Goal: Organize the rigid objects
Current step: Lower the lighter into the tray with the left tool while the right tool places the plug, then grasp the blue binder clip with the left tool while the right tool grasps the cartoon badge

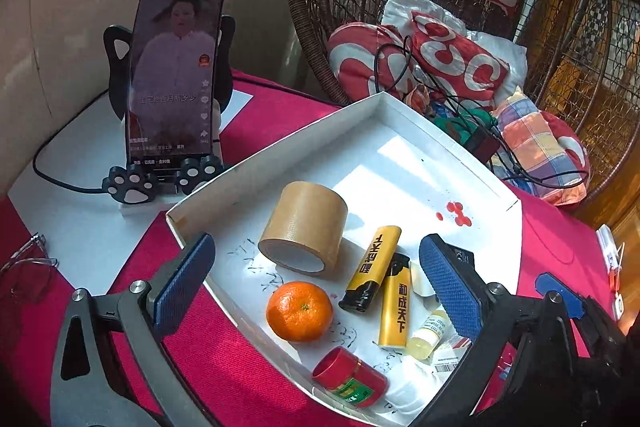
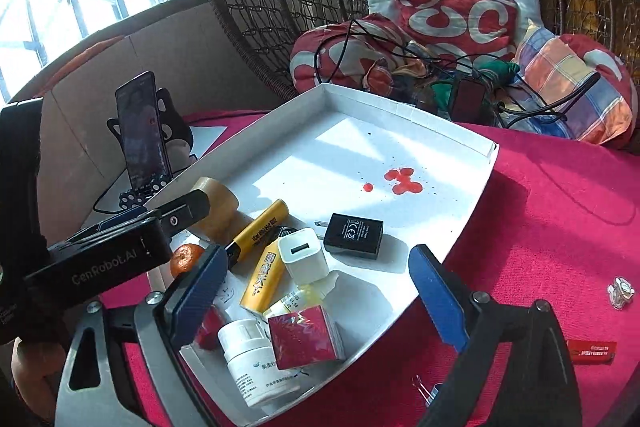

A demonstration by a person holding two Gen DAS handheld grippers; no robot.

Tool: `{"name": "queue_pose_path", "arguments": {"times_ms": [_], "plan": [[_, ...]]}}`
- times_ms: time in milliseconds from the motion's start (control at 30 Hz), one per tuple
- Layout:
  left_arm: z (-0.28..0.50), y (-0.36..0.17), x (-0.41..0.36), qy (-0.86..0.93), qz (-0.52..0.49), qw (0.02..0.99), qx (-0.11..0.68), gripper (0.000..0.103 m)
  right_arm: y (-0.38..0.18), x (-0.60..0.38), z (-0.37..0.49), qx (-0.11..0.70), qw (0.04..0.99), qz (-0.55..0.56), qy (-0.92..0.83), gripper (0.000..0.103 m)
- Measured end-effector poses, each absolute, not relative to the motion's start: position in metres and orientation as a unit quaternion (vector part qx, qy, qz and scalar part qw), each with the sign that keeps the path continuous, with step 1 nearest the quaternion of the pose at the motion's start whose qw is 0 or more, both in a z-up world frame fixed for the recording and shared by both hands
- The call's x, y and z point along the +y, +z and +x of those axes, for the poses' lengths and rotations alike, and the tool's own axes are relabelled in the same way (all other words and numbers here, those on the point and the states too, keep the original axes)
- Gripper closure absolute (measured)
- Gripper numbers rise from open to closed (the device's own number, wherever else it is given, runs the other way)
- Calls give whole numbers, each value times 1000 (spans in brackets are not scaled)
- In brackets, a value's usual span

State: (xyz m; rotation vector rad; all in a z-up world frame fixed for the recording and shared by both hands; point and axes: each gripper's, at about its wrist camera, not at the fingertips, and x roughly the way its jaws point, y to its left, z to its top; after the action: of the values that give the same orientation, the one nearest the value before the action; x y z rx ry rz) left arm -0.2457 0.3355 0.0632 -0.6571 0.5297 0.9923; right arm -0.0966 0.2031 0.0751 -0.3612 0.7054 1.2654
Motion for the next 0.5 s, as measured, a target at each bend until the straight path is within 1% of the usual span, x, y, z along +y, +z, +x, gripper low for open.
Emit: {"name": "queue_pose_path", "arguments": {"times_ms": [100, 200, 500], "plan": [[-249, 68, 328, 470, -294, 798, 234, 0, 81, 199, -96, 306, 745, -170, 568, 10], [-246, 75, 316, 472, -267, 809, 227, 0, 82, 197, -96, 306, 749, -173, 562, 6], [-236, 90, 293, 443, -243, 836, 213, 0, 84, 183, -85, 310, 758, -163, 550, 6]]}}
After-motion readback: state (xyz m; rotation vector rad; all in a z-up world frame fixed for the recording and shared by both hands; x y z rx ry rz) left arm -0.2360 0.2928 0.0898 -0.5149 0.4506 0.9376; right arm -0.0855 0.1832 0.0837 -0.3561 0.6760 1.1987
